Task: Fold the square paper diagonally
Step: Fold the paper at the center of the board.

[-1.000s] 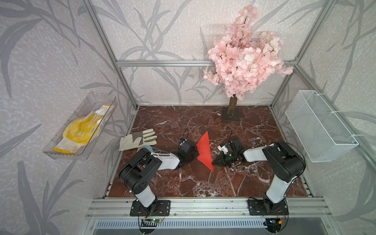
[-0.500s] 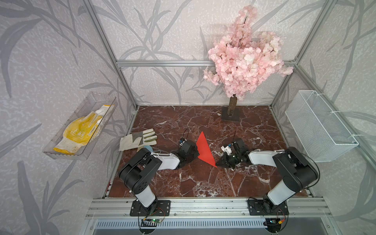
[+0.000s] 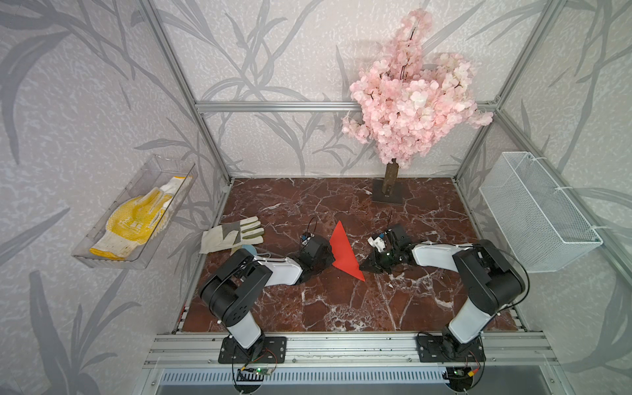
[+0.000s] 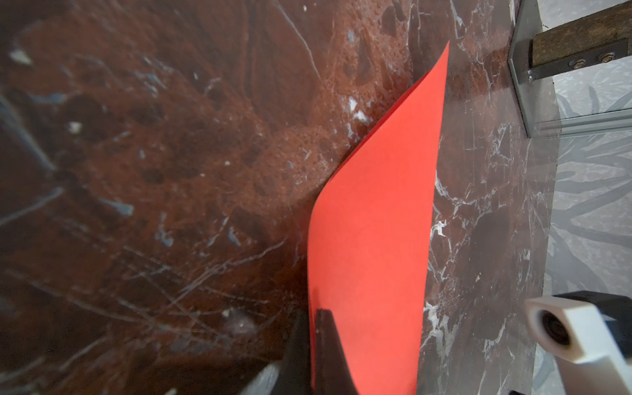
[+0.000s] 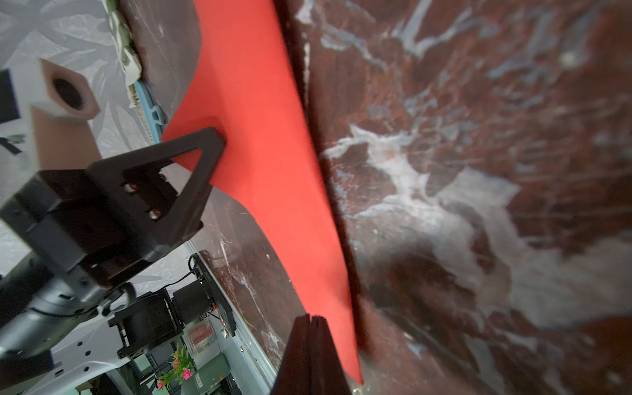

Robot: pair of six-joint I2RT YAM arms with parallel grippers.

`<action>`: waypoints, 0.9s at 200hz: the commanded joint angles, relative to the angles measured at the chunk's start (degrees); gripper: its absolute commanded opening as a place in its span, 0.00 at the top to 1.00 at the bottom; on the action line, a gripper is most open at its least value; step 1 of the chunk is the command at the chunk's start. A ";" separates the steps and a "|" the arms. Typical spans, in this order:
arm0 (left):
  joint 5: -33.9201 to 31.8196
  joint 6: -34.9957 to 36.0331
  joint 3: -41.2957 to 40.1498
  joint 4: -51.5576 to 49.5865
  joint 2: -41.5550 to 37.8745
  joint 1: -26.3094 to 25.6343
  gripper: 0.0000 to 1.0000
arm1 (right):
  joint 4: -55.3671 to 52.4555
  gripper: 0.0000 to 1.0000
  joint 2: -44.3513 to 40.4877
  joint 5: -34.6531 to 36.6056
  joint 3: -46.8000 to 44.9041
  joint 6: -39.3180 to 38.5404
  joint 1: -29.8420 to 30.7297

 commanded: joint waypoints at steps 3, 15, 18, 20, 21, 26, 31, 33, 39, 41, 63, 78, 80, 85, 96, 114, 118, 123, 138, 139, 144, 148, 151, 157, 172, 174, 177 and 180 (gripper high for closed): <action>-1.26 0.74 -1.49 -8.87 3.02 0.08 1.00 | -0.86 1.00 2.10 -0.46 0.65 -1.11 0.74; -1.30 0.66 -1.53 -8.86 3.15 0.03 1.00 | -0.95 1.00 2.35 -0.15 -0.35 -1.22 0.81; -1.33 0.64 -1.53 -8.85 3.16 0.07 1.00 | -0.87 1.00 2.40 -0.03 -0.65 -1.29 0.83; -1.28 0.65 -1.53 -8.86 3.13 0.03 1.00 | -0.86 1.00 2.36 0.10 -0.83 -1.30 0.88; -1.27 0.65 -1.49 -8.86 3.15 0.01 1.00 | -0.86 1.00 2.34 0.11 -0.87 -1.31 0.85; -1.20 0.63 -1.53 -8.87 3.17 0.07 1.00 | -0.86 1.00 2.32 0.26 -1.42 -1.31 0.84; -1.43 0.55 -1.57 -8.87 3.09 0.07 1.00 | -0.74 1.00 2.32 0.46 -1.89 -1.31 0.84; -1.43 0.56 -1.61 -8.87 3.09 0.03 1.00 | -0.72 1.00 2.27 0.47 -2.11 -1.38 0.82; -1.44 0.57 -1.61 -8.87 3.01 0.07 1.00 | -0.60 1.00 2.27 0.42 -2.63 -1.39 0.84; -1.44 0.57 -1.62 -8.87 3.07 0.03 1.00 | -0.55 1.00 2.29 0.46 -2.82 -1.37 0.82; -1.52 0.49 -1.73 -8.87 3.04 0.17 1.00 | -0.29 1.00 1.82 0.49 -4.92 -1.32 0.83; -1.69 0.39 -1.70 -8.83 2.99 0.16 1.00 | -0.18 1.00 0.98 0.74 -6.62 -1.17 0.81; -1.68 0.33 -1.75 -8.86 2.95 0.17 1.00 | -0.16 1.00 0.89 0.80 -6.80 -1.14 0.81; -1.62 0.35 -1.79 -8.86 2.96 0.12 1.00 | -0.16 1.00 0.59 0.82 -7.38 -1.13 0.89; -1.77 0.33 -1.77 -8.84 2.94 0.12 1.00 | -0.16 1.00 -0.14 0.82 -8.36 -1.13 0.95; -1.91 0.26 -1.77 -8.84 2.84 0.10 1.00 | -0.32 1.00 -0.91 0.58 -9.59 -1.12 1.04; -1.84 0.30 -1.84 -8.86 2.89 0.15 1.00 | -0.47 1.00 -0.99 0.52 -9.74 -1.18 1.02; -1.95 0.30 -1.80 -8.86 2.90 0.12 1.00 | -0.58 1.00 -1.10 0.39 -10.07 -1.21 1.00; -2.14 0.35 -1.96 -8.95 2.74 0.14 1.00 | -0.32 1.00 -1.64 0.77 -11.24 -0.98 1.00; -2.14 0.33 -1.96 -8.91 2.69 0.11 1.00 | -0.33 1.00 -1.64 0.79 -11.31 -0.97 0.99; -2.12 0.24 -1.97 -8.95 2.64 0.16 1.00 | -0.18 1.00 -1.61 0.75 -11.62 -0.80 1.06; -2.09 0.38 -1.97 -8.95 2.53 0.14 1.00 | -0.04 1.00 -1.63 0.69 -11.77 -0.78 0.99; -2.10 0.53 -1.97 -8.88 2.56 0.16 1.00 | 0.03 1.00 -2.43 0.60 -11.81 -0.83 1.06; -1.97 0.92 -1.84 -8.86 2.42 0.12 1.00 | 0.00 1.00 -3.67 0.41 -11.84 -0.87 1.01; -1.56 2.90 -0.71 -10.05 2.28 0.16 0.97 | -0.47 1.00 -6.49 0.67 -11.44 -1.32 0.89; -1.53 3.35 -0.43 -10.37 2.23 0.12 0.97 | -0.61 1.00 -7.00 0.74 -11.39 -1.44 0.79; -1.38 4.03 0.01 -10.89 2.19 0.09 0.95 | -1.03 1.00 -8.28 1.04 -11.10 -1.75 0.58; -1.35 4.60 0.50 -11.50 2.15 0.14 0.94 | -1.25 1.00 -9.01 1.18 -10.96 -1.86 0.49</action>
